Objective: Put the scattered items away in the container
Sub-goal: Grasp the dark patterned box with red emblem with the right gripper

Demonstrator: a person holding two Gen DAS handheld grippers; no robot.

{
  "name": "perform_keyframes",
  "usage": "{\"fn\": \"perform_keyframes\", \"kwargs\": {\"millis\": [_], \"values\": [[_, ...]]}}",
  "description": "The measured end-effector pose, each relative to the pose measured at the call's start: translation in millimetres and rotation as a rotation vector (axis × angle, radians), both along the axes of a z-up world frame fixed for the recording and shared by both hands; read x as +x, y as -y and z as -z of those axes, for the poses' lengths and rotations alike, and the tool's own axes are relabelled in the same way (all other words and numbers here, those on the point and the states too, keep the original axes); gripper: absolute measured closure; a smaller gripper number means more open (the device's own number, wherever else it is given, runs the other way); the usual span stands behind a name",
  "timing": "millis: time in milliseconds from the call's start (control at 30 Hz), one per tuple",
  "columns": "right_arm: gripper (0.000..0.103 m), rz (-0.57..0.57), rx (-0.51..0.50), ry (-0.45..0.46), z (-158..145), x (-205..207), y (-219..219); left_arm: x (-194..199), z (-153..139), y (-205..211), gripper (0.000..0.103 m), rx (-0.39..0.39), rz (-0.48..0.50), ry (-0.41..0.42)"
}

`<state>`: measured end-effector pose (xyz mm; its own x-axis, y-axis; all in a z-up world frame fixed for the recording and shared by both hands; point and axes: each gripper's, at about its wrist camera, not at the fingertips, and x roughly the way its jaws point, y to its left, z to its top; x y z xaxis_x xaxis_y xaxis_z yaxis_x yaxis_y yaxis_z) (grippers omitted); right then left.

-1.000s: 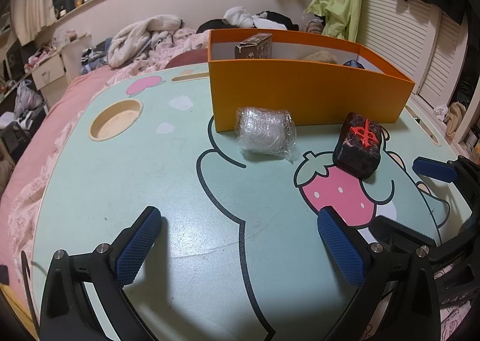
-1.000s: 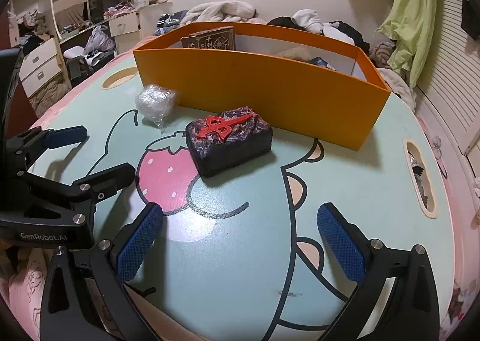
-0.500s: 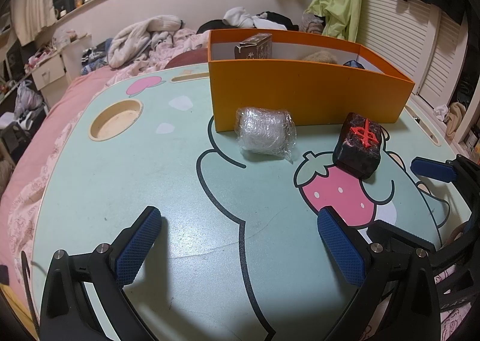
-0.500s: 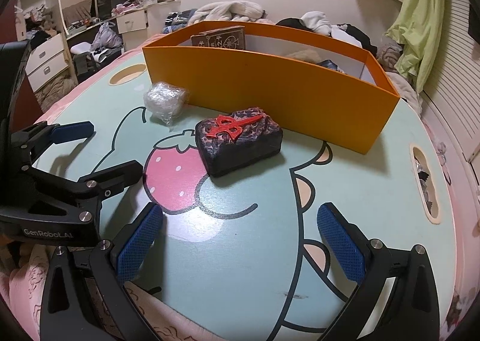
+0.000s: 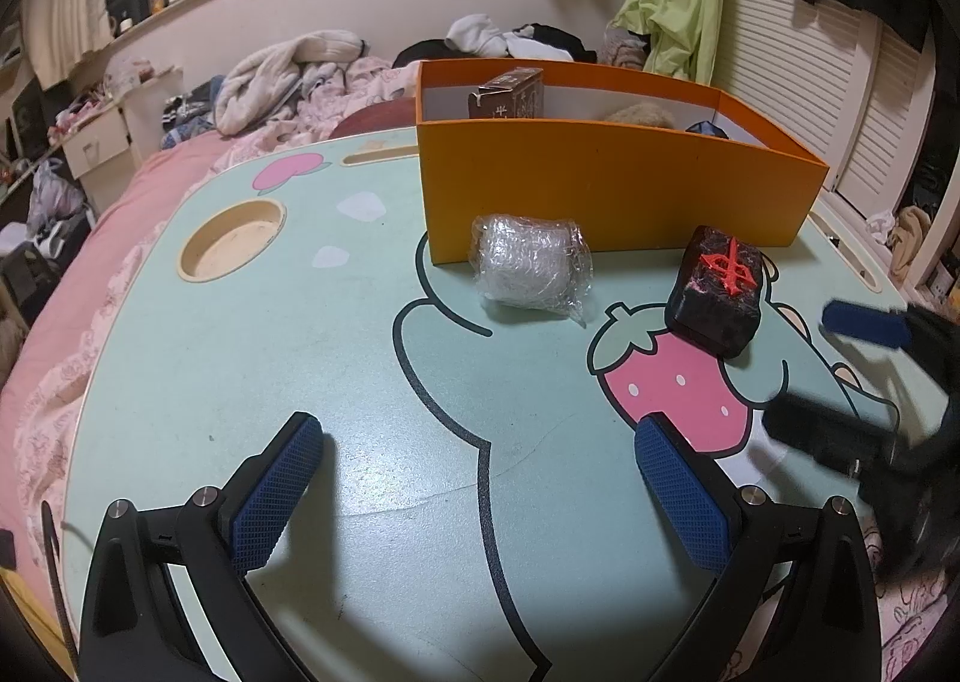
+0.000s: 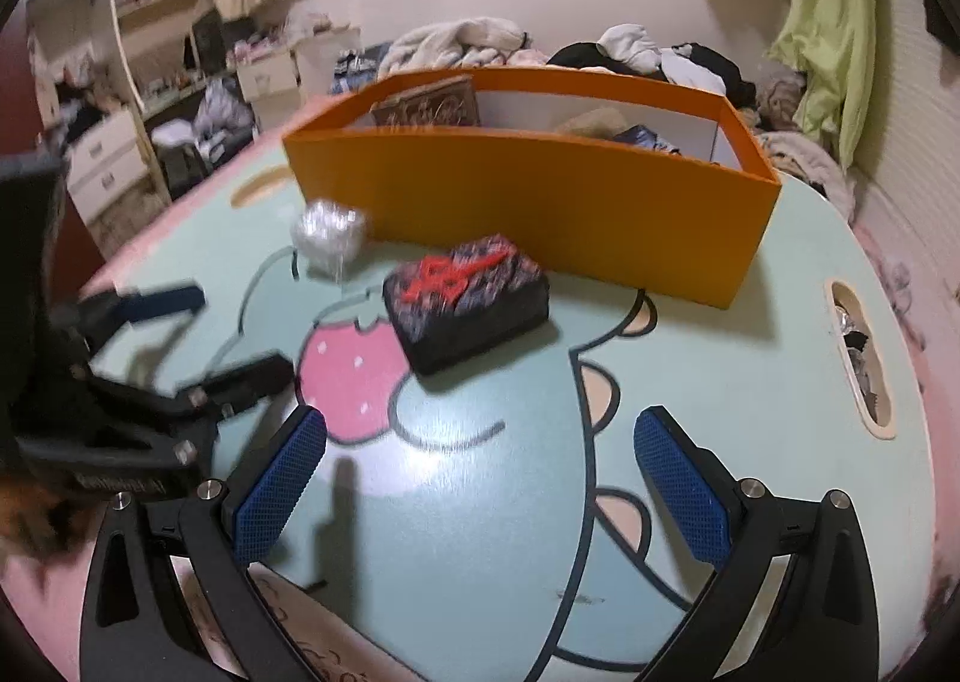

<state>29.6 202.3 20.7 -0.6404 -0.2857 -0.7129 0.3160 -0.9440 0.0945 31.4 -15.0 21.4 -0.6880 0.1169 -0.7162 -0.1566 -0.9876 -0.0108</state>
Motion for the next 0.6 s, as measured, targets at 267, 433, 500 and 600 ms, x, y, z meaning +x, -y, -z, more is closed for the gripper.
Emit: {"fn": "perform_keyframes", "kwargs": {"millis": [267,433,500,600], "values": [[0.001,-0.060,0.152,-0.003,-11,-45,24,1,0,0,0.000,0.000,0.000,-0.001],[0.042,-0.080,0.154,0.022,-1,-48,26,1,0,0,0.000,-0.001,0.000,-0.001],[0.042,-0.085,0.090,0.012,-4,-40,17,1,-1,0,0.000,-0.001,0.000,-0.002],[0.042,-0.055,0.013,-0.054,-12,-21,2,1,-2,1,0.000,0.013,0.004,0.005]]}}
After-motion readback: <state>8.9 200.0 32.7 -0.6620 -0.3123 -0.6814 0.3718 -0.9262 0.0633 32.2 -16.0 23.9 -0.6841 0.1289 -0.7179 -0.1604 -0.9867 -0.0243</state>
